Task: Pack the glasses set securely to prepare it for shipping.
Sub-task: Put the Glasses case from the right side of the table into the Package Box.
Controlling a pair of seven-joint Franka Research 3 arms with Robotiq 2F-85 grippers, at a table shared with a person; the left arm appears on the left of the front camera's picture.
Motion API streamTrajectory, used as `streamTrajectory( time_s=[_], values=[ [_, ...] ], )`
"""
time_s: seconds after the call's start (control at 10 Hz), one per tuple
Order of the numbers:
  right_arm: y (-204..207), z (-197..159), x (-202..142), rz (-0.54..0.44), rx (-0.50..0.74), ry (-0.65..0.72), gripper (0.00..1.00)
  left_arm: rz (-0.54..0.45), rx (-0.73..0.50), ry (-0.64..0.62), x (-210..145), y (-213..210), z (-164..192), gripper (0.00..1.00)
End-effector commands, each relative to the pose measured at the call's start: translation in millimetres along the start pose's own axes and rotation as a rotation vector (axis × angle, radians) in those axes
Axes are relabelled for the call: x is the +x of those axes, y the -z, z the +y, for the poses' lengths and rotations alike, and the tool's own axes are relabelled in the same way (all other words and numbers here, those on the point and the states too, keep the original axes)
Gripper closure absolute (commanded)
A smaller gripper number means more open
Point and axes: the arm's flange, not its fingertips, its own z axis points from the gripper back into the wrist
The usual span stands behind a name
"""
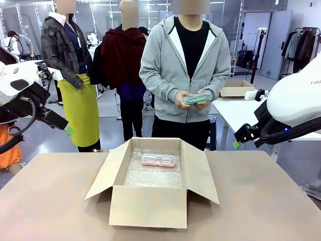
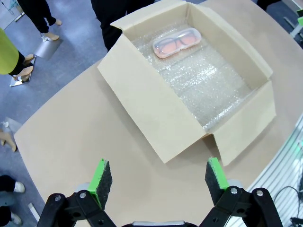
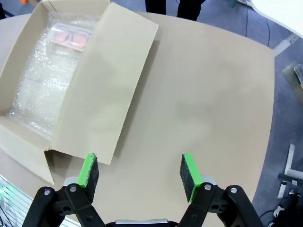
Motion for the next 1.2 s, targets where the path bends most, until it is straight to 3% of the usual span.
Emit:
streamTrajectory(
  time_s=[0.0,1.1],
  values=[
    [2.1,0.0,1.7,-0.010,-0.004,-0.001,0.13,-0.008,-0.013,0.001,-0.8,-1.7,0.9,0.00],
    [2.1,0.0,1.7,-0.010,-0.004,-0.001,0.13,-0.008,-0.013,0.001,-0.8,-1.7,0.9,0.00]
  ],
)
